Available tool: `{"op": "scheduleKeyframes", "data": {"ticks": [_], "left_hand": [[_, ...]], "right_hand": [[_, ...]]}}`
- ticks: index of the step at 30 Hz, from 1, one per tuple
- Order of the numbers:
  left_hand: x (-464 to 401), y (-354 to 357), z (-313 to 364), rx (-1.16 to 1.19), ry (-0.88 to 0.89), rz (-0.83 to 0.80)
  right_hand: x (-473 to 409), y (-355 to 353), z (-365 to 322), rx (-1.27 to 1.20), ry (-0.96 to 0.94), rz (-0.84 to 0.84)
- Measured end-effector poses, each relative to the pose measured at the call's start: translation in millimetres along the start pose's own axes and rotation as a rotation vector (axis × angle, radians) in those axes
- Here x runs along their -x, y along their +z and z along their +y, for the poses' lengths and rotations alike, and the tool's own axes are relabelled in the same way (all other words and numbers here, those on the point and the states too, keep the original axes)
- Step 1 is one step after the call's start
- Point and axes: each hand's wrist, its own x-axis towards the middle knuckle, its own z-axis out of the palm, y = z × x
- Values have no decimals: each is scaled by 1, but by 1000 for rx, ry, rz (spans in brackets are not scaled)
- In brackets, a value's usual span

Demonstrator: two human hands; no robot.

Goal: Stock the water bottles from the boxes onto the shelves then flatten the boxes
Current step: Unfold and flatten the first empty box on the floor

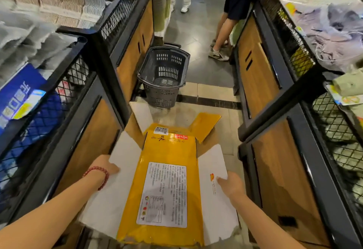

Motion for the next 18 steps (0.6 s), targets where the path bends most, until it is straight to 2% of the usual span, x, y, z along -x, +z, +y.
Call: {"op": "scheduleKeyframes", "data": {"ticks": [6, 12, 18], "left_hand": [[-65, 6, 8, -42, -59, 28], [-133, 18, 1, -21, -21, 106], [-198, 66, -37, 0, -12, 150]], "right_hand": [[-69, 37, -18, -15, 4, -41], [-132, 80, -31, -43, -6, -31], [-184, 136, -5, -24, -50, 6]]}}
